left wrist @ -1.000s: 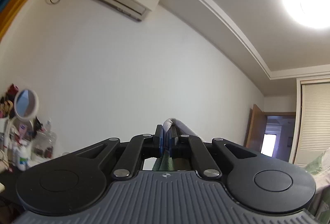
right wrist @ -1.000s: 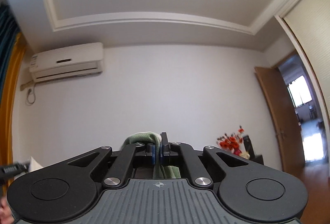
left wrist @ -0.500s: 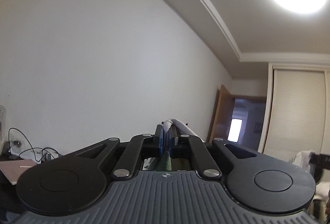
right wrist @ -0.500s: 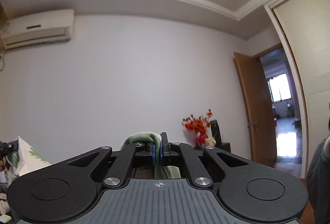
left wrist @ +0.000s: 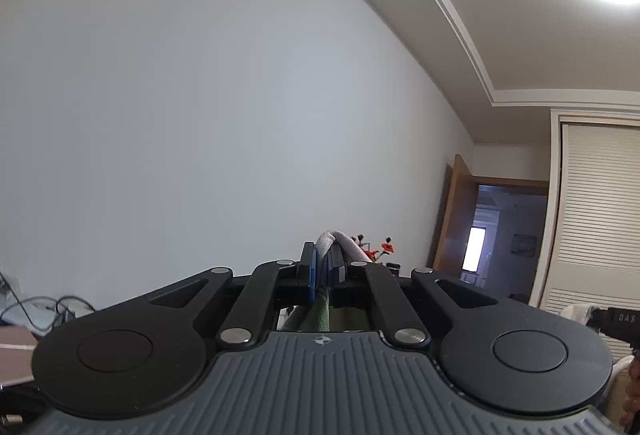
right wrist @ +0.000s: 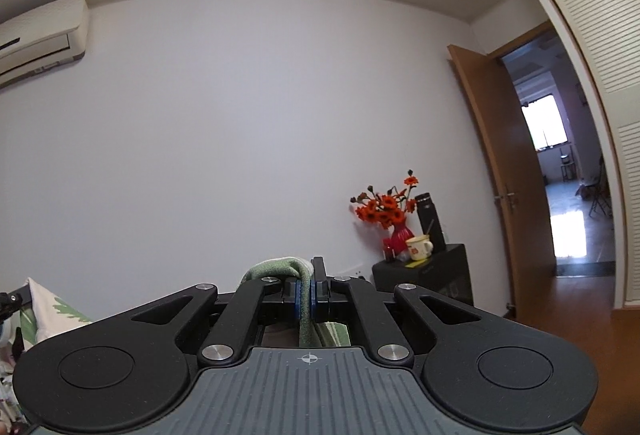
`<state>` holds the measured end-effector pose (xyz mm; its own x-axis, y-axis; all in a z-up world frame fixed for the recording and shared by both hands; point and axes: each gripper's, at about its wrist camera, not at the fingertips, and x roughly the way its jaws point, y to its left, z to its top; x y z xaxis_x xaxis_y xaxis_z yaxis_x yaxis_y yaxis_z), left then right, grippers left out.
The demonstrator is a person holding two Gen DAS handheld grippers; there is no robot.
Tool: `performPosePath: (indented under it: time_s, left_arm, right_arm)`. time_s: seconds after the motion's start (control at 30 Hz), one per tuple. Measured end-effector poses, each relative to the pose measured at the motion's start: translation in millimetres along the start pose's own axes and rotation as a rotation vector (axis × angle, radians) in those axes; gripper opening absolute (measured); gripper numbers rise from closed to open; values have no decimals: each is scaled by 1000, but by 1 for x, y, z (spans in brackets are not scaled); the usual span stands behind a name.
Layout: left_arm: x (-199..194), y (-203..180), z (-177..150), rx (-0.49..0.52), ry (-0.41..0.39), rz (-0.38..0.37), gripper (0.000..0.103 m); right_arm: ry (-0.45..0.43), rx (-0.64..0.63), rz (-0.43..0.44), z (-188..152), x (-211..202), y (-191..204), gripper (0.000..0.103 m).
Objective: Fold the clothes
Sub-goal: 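Hold the sheet up high with both tools, letting it hang open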
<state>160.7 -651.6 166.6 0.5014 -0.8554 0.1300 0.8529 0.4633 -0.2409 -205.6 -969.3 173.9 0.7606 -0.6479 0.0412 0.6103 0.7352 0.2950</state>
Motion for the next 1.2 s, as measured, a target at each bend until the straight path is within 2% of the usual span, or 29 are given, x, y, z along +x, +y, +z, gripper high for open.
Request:
performPosePath:
  time_s: [0.1,0.27,0.37,0.47,0.6,0.73,0.83,0.93,1.03,1.13,1.2]
  left_arm:
    - [15,4,-2,8,-13,27,6]
    - [59,7,-12,-21,-18,118,6]
    - [93,-3,-12,-8,-71,169,6]
    - [125,-22,-9,26,-156,223,6]
    - [172,-47,2,15,-242,288,6]
    - [210,-64,10,48,-287,387,6]
    - [233,-72,9,95,-286,463,6]
    - [260,-74,4,125,-275,518,7]
    - [321,-79,-2,142,-269,546,7]
    - [360,-55,-11,141,-257,562,7]
    - [392,-26,-21,126,-238,570,7]
  right_arm:
    - [-7,1,46,7,40,-2,3]
    - [3,17,112,10,106,-16,3]
    - [0,14,168,14,156,-30,3]
    - [-32,13,252,27,207,-48,3]
    - [-47,41,384,57,273,-77,3]
    - [-19,59,536,97,352,-99,3]
    - [-14,47,647,119,403,-104,3]
    - [6,26,682,127,444,-98,3]
    - [21,-17,683,121,496,-91,3]
    - [49,-40,650,107,548,-85,3]
    - [60,-69,603,92,579,-77,3]
